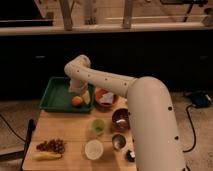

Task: Place apple in table surface

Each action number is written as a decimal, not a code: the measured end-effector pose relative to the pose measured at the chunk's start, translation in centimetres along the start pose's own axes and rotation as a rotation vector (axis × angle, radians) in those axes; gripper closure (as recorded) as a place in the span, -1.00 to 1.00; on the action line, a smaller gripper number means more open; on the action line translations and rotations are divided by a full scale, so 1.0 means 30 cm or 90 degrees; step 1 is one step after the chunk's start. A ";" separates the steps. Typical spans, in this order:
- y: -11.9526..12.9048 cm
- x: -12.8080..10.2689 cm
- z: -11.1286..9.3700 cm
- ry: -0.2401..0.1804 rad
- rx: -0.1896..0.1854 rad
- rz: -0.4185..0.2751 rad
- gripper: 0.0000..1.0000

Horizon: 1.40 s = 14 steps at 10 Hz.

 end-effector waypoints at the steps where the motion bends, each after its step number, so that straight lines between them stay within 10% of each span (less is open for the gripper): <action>1: -0.010 -0.007 0.016 -0.011 0.003 -0.006 -0.60; 7: -0.021 -0.003 0.147 -0.053 -0.010 -0.011 -0.49; 14: -0.009 0.000 0.235 -0.071 -0.037 -0.011 0.92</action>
